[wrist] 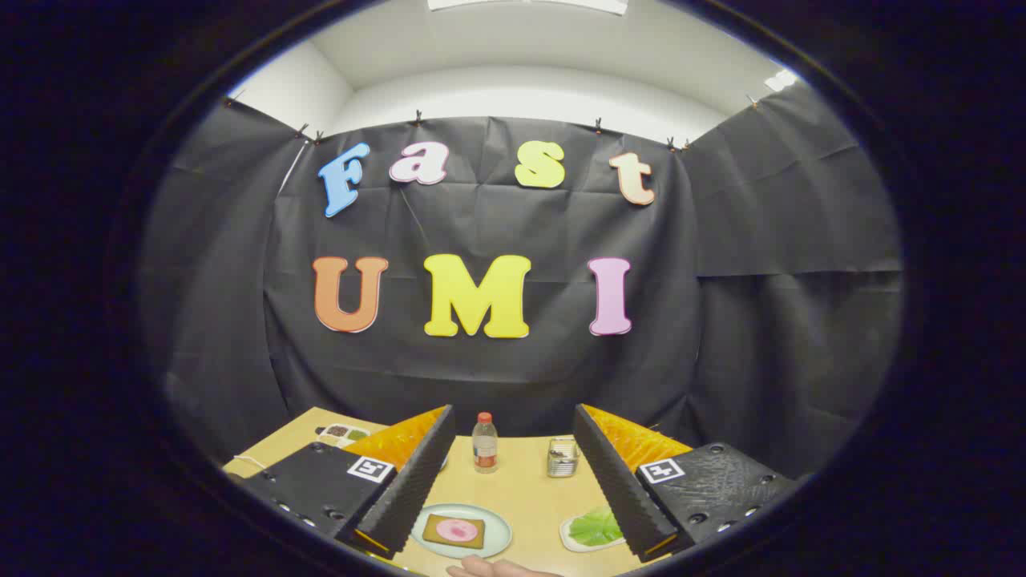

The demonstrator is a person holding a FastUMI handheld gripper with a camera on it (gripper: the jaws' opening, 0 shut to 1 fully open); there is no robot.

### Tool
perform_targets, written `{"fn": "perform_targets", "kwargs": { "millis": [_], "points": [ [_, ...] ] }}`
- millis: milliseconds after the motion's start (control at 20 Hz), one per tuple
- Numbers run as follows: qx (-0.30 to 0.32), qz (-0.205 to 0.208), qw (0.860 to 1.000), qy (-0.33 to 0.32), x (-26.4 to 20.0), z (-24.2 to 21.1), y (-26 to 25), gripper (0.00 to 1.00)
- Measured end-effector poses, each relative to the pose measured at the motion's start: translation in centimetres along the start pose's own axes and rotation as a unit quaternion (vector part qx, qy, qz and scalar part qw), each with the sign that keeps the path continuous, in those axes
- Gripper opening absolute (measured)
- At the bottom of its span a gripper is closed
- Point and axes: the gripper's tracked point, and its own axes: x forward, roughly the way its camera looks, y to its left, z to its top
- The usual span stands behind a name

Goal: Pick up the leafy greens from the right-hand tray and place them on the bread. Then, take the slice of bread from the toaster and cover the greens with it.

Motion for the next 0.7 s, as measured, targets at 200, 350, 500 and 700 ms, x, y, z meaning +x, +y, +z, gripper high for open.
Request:
{"fn": "perform_targets", "kwargs": {
  "millis": [200,350,500,700],
  "points": [
    [-0.01,0.0,1.0,-0.001,-0.1,-0.8,-1.4,0.95],
    [-0.015,-0.012,1.0,-0.003,-0.5,-1.1,-4.5,0.95],
    [-0.015,-0.021,1.0,0.004,-0.8,-1.8,-8.4,0.95],
    [-0.022,-0.025,0.999,0.003,-0.1,-3.3,-13.5,0.95]
  ]
}}
